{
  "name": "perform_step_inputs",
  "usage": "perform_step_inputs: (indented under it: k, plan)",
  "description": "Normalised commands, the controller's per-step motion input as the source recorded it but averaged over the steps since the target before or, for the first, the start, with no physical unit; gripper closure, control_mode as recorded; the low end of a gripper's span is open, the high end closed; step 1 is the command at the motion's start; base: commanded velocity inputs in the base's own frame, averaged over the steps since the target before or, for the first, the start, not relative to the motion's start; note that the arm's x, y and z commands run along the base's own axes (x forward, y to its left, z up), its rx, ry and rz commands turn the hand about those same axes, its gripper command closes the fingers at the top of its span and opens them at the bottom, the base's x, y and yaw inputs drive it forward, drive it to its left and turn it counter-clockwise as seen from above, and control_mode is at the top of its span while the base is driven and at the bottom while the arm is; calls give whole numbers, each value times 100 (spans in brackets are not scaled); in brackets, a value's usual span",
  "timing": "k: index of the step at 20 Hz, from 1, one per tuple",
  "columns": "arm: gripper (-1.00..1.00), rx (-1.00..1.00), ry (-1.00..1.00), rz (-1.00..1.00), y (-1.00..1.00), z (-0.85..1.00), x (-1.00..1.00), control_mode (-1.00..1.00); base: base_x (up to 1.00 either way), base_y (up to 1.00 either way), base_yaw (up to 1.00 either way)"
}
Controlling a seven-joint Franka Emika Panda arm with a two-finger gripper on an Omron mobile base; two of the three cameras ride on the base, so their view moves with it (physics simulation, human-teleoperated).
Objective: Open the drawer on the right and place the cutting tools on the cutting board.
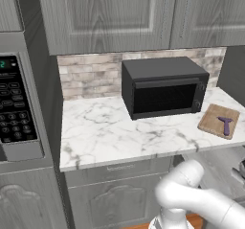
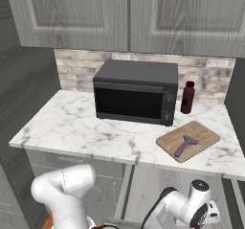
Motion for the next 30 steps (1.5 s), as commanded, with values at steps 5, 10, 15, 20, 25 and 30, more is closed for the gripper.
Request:
perform_step_inputs:
  k: [5, 10, 15, 20, 25, 30]
  plan:
    - [100, 2, -13, -5, 2, 96, -35, -100, 0, 0, 0]
    - [100, 0, -14, -6, 17, 100, -6, -100, 0, 0, 0]
    - [100, 0, -8, -1, 26, 100, -2, -100, 0, 0, 0]
    - [100, 0, -1, -2, 19, 95, 0, -100, 0, 0, 0]
    - [100, 0, 0, -5, 18, 92, 13, -100, 0, 0, 0]
    - [100, 0, 0, -9, 25, 100, 24, -100, 0, 0, 0]
